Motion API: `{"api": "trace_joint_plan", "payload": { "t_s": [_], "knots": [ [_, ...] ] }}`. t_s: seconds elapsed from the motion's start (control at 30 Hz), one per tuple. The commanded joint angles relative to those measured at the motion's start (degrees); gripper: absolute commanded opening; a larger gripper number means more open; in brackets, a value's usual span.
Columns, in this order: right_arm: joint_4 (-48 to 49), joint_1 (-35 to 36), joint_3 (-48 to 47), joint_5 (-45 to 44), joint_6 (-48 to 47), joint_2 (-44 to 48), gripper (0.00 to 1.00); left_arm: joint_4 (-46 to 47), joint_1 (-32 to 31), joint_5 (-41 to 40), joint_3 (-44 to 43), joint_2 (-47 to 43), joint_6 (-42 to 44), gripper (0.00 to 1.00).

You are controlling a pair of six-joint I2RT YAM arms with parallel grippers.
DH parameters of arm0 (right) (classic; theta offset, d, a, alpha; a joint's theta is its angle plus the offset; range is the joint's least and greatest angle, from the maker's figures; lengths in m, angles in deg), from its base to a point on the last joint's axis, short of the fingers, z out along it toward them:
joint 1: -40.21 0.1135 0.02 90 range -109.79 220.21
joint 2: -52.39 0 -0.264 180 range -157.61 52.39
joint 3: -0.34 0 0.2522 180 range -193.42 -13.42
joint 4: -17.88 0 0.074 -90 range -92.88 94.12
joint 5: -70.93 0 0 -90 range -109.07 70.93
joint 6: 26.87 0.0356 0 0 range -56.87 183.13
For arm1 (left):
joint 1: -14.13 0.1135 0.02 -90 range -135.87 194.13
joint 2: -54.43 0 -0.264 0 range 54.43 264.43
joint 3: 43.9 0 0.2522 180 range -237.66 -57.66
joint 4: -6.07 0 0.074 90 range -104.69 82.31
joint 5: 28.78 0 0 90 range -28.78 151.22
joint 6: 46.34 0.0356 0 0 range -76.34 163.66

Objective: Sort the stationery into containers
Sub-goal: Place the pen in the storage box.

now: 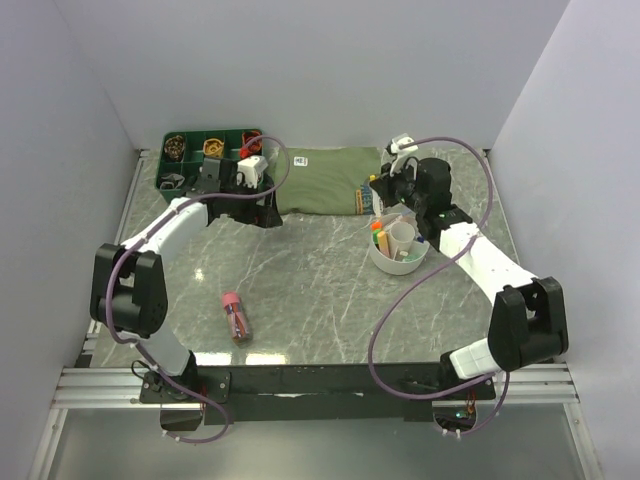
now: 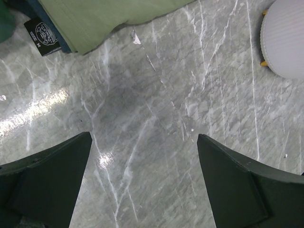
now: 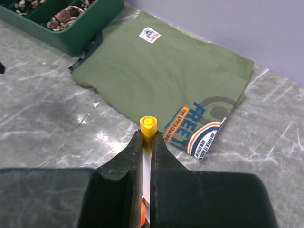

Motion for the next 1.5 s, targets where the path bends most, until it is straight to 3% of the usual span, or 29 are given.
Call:
{"api": "trace_joint_plan", "payload": {
  "t_s": [0.0,0.63,0.93,0.97,1.03,1.07,1.1,1.13,1.47],
  "knots": [
    [7.05,-1.14,1.67,-2.33,0.04,-1.34,0.0,-0.52,-0.56,-0.59,-3.67,1.01,1.73,0.99],
    [14.53,-5.09,12.65,-7.69,-3.83,0.06,0.0,-0.7,-2.59,-1.12,-6.84,4.8,1.73,0.99],
    [14.98,-6.32,17.76,-11.12,-2.42,4.89,0.0,-0.7,-3.46,-2.26,-7.2,5.59,2.08,1.0],
    [14.63,-6.41,18.11,-11.38,-2.33,6.11,0.01,-0.7,-3.47,-2.26,-7.2,5.59,2.17,0.99],
    [12.78,-6.5,18.46,-12.43,-2.33,7.35,0.13,-0.78,-3.55,-3.31,-7.11,5.41,2.25,1.0],
    [11.91,-6.41,18.37,-12.7,-2.24,8.75,0.2,-0.78,-3.64,-4.1,-7.11,5.24,2.17,0.99],
    [9.9,-6.41,18.37,-13.4,-1.89,9.46,0.35,-0.61,-3.64,-4.8,-7.02,5.06,1.99,1.0],
    [8.66,-6.5,18.11,-13.58,-1.72,10.25,0.39,-0.61,-3.64,-5.42,-6.93,4.8,1.9,1.0],
    [-4.7,-6.41,17.94,-16.39,2.32,24.31,0.46,1.32,-3.64,-8.41,-4.57,1.81,0.59,0.99]
  ]
}}
